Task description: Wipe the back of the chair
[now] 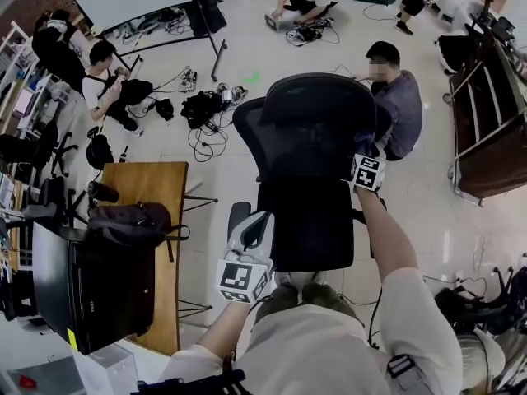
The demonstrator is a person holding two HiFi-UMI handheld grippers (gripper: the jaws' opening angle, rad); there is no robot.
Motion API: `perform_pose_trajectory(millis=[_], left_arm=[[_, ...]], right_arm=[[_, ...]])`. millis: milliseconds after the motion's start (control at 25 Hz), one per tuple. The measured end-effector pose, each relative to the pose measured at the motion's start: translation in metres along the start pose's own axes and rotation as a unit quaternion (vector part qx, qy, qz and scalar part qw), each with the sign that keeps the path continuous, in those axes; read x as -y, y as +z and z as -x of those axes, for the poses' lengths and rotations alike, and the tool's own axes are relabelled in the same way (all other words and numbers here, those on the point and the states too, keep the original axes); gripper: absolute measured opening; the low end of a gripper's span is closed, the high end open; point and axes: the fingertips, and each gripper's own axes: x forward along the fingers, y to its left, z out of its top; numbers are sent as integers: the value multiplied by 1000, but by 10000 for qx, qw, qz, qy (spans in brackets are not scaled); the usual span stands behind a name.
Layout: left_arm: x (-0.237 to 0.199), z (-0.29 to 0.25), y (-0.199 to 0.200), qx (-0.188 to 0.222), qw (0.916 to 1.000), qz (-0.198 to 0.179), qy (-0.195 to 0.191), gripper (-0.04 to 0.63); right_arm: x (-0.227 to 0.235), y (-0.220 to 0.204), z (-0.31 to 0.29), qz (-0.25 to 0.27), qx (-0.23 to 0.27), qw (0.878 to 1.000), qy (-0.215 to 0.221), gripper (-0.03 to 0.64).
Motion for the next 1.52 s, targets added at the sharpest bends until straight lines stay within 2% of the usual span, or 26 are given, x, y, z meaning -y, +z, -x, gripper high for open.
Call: perform_pose_trajectory(millis=[200,320,400,480,560,680,800,840,920,1080,1200,1280,1400,1520], left_arm=[[39,-16,-18,-106,9992,15,-388,17],[42,-24,-12,-135,9991,-3,-396,17],[36,-22,-8,-148,9996,29,-242,17],[28,-17,-9,-141,9999,79,-46,17],[19,-18,-9,-136,9999,56,35,17],[5,-28,-3,-238,9992,61,320,17],[-11,-42,-4,-668,9946,261,754,18],[-18,-47,-6,-787,9926,323,860,17],[-37,-52,-11,-710,9920,216,1026,18],[-64,-33,-21,-705,9898,267,1211,17],[-64,-23,-20,-610,9919,246,1090,17],[-53,-30,-21,-514,9941,248,925,18],[-26,-51,-20,-411,9978,218,480,18],[12,-79,-20,-381,9991,146,70,18]], right_arm=[[54,-15,4,-104,-50,9998,-176,49],[51,3,11,-320,75,9993,-157,49],[5,7,20,-272,171,9991,271,49],[-74,-7,24,25,208,9946,1018,49],[-157,-23,18,370,210,9844,1705,49],[-254,-30,-3,418,70,9703,2383,49],[-315,-30,-41,448,-174,9582,2821,49],[-322,-29,-59,466,-250,9573,2841,49],[-325,-34,-90,486,-446,9596,2734,49],[-308,-46,-106,477,-632,9679,2386,49],[-263,-51,-94,374,-584,9768,2025,49],[-203,-60,-87,236,-589,9850,1607,49],[-79,-77,-74,-101,-647,9951,736,49],[33,-91,-65,-440,-734,9963,66,49]])
